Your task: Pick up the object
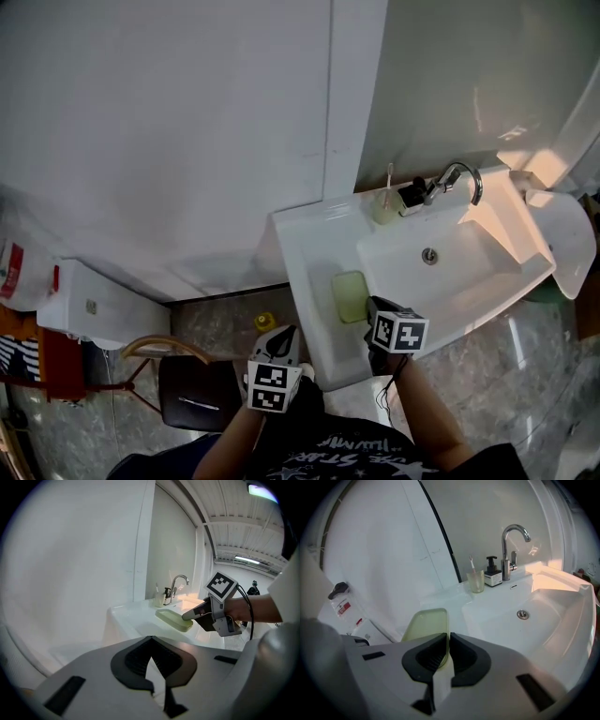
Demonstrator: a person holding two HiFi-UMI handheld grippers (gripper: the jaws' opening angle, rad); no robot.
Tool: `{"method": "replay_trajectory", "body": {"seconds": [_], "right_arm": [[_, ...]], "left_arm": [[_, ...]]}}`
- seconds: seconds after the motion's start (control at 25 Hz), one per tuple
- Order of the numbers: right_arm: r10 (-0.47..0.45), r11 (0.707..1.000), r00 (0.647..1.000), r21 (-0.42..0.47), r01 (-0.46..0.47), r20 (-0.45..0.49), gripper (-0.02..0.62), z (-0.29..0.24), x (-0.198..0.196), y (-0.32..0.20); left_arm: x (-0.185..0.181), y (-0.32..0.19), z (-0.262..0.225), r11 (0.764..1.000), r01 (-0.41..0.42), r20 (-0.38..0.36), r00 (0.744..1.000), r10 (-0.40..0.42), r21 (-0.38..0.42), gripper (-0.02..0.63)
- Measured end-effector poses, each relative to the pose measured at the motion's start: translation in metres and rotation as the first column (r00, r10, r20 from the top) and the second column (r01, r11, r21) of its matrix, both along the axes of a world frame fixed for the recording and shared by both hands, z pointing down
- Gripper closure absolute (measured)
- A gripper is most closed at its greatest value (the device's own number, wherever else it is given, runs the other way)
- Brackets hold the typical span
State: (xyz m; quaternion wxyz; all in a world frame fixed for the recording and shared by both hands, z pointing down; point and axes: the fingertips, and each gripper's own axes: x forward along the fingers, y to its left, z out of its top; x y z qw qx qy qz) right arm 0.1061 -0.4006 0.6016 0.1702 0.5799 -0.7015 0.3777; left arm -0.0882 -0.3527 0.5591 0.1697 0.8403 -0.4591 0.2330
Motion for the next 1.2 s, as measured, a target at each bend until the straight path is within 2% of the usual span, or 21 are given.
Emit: {"method": "replay_trajectory", "body": {"seconds": [0.44, 0.64, 0.88, 1.2], "right_arm": [[-0.008, 0.996, 0.999, 0.087, 0.003, 0.051, 0.568, -0.035, 0.043, 0.117], [-0.021, 0.994, 0.998, 0.105, 0.015, 0.057, 0.568, -0.042, 0.061, 0.178], [-0.047, 0.996, 0.997, 0.084, 0.042, 0.055, 0.568, -0.032, 0.069, 0.243], [-0.094, 0.993, 0.995, 0.076, 0.091, 0.044, 0.569, -0.026, 0.06, 0.289]], "left_arm": [[0.042, 0.109, -0.028, 0.996, 0.028, -0.015, 1.0, -0.027, 0.079, 0.591], [0.059, 0.168, -0.032, 0.996, 0.045, -0.03, 0.999, -0.043, 0.071, 0.591], [0.067, 0.236, -0.034, 0.995, 0.085, -0.046, 0.996, -0.082, 0.048, 0.591], [0.056, 0.288, -0.033, 0.992, 0.123, -0.049, 0.991, -0.121, 0.035, 0.591]]}}
